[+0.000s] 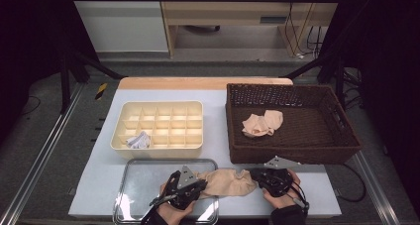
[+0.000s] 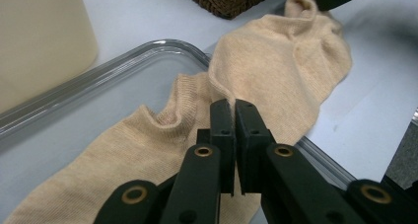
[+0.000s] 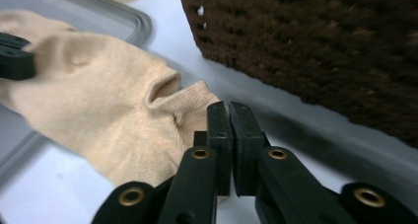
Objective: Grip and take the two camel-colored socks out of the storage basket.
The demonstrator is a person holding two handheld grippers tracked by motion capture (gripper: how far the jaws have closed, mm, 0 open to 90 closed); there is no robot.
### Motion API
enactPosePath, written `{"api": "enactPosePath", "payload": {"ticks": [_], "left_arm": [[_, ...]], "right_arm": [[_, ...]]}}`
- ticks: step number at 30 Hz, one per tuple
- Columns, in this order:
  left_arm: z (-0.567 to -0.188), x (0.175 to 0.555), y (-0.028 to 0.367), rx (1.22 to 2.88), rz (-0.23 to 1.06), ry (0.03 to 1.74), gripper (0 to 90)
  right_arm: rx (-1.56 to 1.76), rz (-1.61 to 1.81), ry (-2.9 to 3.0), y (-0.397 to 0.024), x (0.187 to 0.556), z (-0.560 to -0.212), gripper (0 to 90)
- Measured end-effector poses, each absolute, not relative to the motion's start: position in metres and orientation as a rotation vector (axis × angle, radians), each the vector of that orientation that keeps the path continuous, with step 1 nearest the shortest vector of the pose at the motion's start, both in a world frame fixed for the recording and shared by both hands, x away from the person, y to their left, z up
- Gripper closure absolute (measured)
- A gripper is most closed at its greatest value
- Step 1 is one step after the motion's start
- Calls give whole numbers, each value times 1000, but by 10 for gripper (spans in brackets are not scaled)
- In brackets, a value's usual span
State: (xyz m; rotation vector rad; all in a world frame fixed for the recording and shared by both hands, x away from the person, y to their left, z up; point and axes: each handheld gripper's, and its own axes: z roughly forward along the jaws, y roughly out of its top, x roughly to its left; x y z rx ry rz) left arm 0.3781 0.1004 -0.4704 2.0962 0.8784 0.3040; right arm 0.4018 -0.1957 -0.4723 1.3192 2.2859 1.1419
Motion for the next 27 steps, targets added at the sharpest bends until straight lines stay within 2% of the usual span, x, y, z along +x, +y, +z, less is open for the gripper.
{"api": "enactPosePath", "payload": {"ticks": [2,3,6,10,14,19,27], "left_arm": [[-470,378,100,2097,308,877,845],[-467,378,102,2086,316,879,815],[-463,379,106,2059,326,881,732],[-458,384,108,2020,324,891,665],[-461,386,103,2039,331,887,652],[-467,387,98,2070,352,890,684],[-472,387,95,2096,348,895,831]], "right_arm": [[1319,1138,2291,-194,403,-475,850],[1314,1140,2276,-192,405,-476,788],[1306,1174,2235,-196,402,-472,729],[1310,1190,2220,-202,398,-472,697],[1325,1192,2230,-204,394,-475,703],[1344,1177,2236,-204,394,-478,700],[1352,1145,2270,-200,395,-485,721]]}}
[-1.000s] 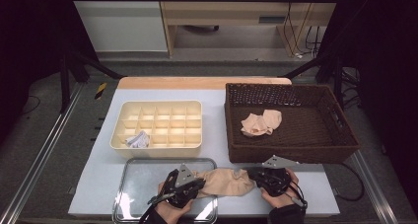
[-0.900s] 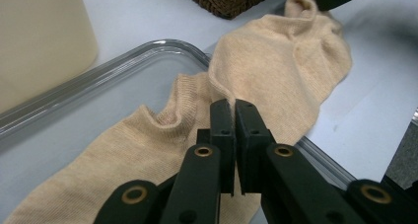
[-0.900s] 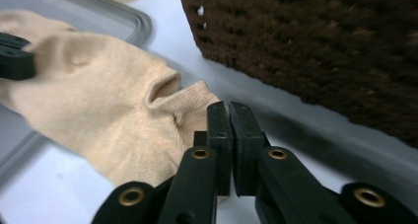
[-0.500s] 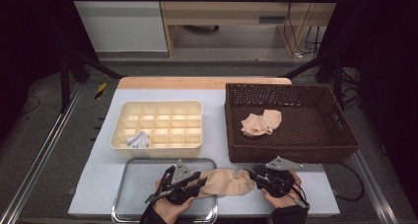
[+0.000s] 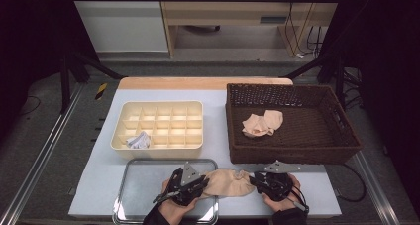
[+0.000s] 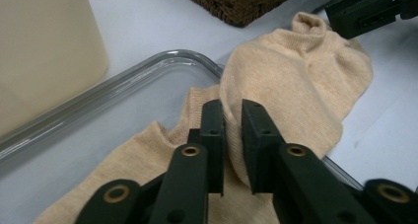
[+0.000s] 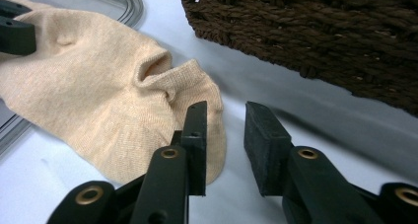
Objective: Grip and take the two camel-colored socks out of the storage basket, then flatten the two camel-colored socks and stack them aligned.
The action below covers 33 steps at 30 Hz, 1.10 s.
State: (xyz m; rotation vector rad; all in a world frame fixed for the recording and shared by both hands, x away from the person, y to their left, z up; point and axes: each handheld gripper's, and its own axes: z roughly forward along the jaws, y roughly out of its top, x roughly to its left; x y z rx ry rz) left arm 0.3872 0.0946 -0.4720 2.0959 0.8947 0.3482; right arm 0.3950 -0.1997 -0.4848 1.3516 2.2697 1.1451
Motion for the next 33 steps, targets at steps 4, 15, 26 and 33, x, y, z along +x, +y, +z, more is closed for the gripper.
{"api": "enactPosePath", "payload": {"ticks": [4,15,26,33], "left_arm": [[-474,387,93,2105,342,896,854],[-460,377,96,2058,296,851,858],[-446,358,104,2032,274,821,858],[-441,357,112,2016,271,823,858]], "right_arm": [[1331,1125,2270,-197,394,-485,814],[1367,1178,2265,-203,390,-471,900],[1297,1281,2229,-204,376,-446,900],[1264,1325,2230,-198,373,-436,900]]}}
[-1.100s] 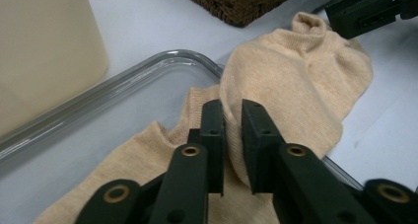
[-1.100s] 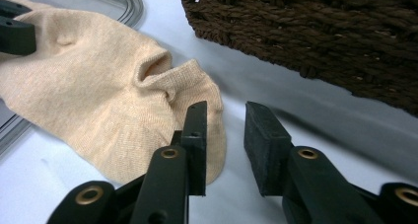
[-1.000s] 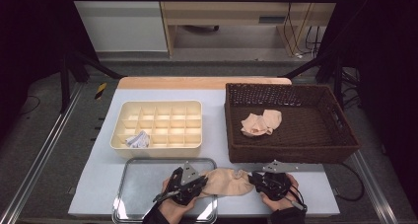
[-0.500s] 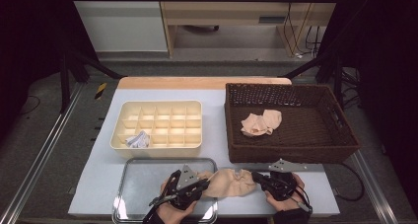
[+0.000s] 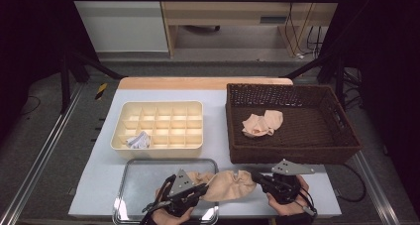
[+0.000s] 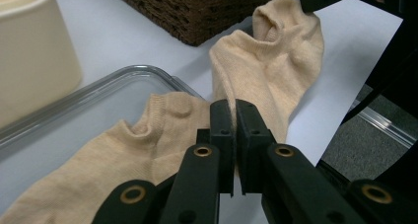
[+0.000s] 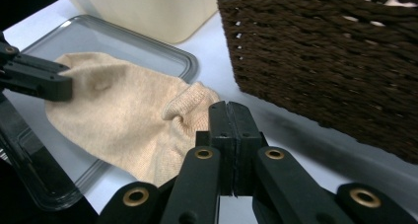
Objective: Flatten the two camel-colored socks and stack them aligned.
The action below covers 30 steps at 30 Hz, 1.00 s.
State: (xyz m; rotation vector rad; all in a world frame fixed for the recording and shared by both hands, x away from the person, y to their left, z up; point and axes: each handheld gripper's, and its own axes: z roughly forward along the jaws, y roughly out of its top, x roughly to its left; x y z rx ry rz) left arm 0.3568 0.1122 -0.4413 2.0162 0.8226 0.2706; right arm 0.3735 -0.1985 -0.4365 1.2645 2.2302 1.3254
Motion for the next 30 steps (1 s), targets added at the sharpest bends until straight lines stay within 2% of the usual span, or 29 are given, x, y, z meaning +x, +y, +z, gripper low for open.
{"api": "enactPosePath", "payload": {"ticks": [10,20,30], "left_arm": [[-433,364,152,1961,322,884,859],[-443,368,207,1941,338,992,860],[-457,375,209,1995,347,1028,860]], "right_arm": [[1191,1362,2312,-163,384,-432,900],[1152,1374,2395,-122,393,-428,900],[1184,1314,2448,-109,397,-447,900]]}}
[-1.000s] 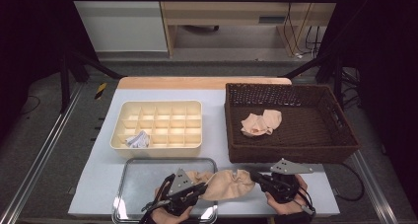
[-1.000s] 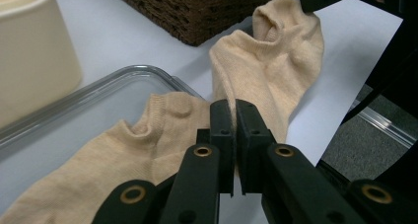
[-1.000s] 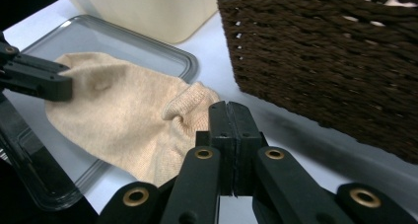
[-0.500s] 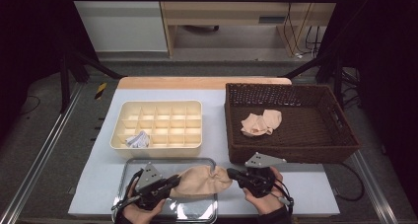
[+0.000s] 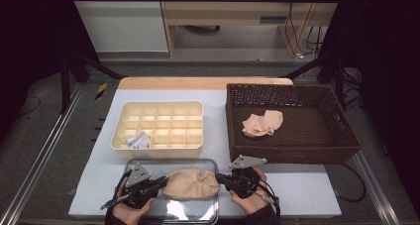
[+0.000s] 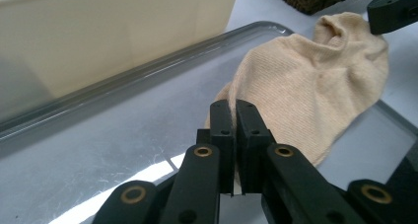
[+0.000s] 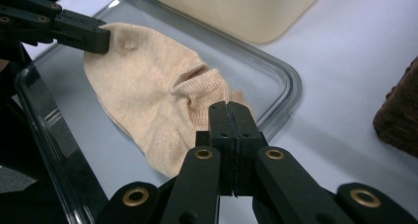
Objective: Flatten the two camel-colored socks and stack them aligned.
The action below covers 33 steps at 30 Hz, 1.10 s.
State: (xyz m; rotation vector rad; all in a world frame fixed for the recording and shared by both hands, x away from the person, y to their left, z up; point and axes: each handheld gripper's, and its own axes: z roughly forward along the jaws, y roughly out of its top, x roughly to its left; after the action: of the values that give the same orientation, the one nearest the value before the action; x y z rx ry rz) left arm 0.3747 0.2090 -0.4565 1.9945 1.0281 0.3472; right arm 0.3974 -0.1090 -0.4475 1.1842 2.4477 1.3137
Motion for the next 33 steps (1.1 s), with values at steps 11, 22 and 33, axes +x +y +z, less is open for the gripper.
{"api": "enactPosePath", "payload": {"ticks": [11,22,33], "left_arm": [[-469,382,207,2038,402,1046,718],[-475,385,209,2037,389,1056,640],[-474,379,208,2050,385,1040,691]], "right_arm": [[1195,1239,2450,-108,400,-463,871],[1254,1291,2400,-109,397,-478,667],[1254,1359,2339,-108,390,-472,649]]}}
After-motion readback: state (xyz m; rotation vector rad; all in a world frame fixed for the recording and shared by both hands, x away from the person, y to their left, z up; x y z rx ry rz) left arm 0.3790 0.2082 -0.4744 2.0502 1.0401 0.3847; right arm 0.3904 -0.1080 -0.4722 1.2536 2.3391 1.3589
